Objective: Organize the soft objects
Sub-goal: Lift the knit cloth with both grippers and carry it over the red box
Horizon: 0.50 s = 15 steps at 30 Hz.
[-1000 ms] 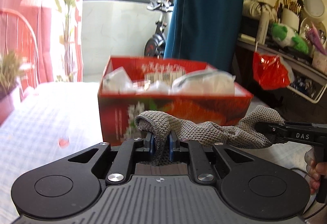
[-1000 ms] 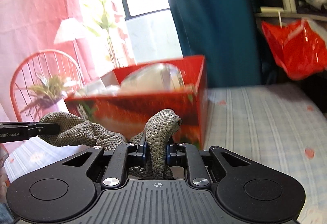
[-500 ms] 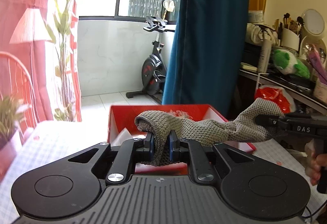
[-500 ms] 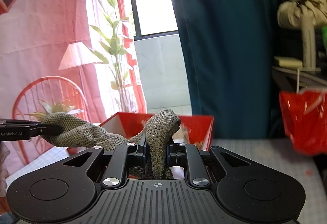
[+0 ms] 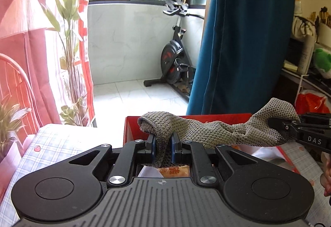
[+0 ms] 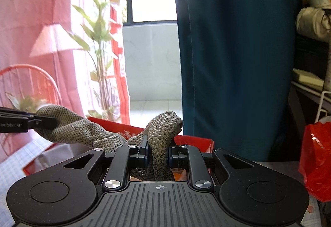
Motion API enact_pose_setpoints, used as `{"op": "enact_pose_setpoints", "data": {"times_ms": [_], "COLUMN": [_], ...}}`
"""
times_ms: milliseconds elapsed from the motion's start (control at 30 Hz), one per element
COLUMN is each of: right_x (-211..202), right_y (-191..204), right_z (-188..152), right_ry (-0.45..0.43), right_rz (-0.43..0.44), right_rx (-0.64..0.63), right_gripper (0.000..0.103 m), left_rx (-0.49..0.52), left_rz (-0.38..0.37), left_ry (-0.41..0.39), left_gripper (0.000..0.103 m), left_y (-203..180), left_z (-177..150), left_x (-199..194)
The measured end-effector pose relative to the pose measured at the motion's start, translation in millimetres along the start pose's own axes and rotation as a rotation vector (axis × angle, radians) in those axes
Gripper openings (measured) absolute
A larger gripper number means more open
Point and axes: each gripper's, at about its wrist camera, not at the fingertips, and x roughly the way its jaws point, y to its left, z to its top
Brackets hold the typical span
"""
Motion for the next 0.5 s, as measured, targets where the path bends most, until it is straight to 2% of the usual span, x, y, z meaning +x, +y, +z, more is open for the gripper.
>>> {"op": "enact_pose_setpoints", "data": {"times_ms": [167,400,500], "right_x": [30,56,61], "right_y": [-4,-10,-11], "right_z": [0,0,-1], "right_ry": [0.066,0.159,0.175], "right_rz": [-0.003,0.034,0.029], "right_rx": [-0.01,-0.058,-0.065], "right_gripper": [0.015,0.016,0.022], "left_rx": [0.01,0.037,0.069], "left_rz": [0.006,-0.05,-0.054], "left_ry": [0.048,0.097,0.103], "left_gripper": [0.015,0.016,0.018], "left_y": [5,11,7], "left_z": [2,-4,-8], "left_x": [29,52,55]}}
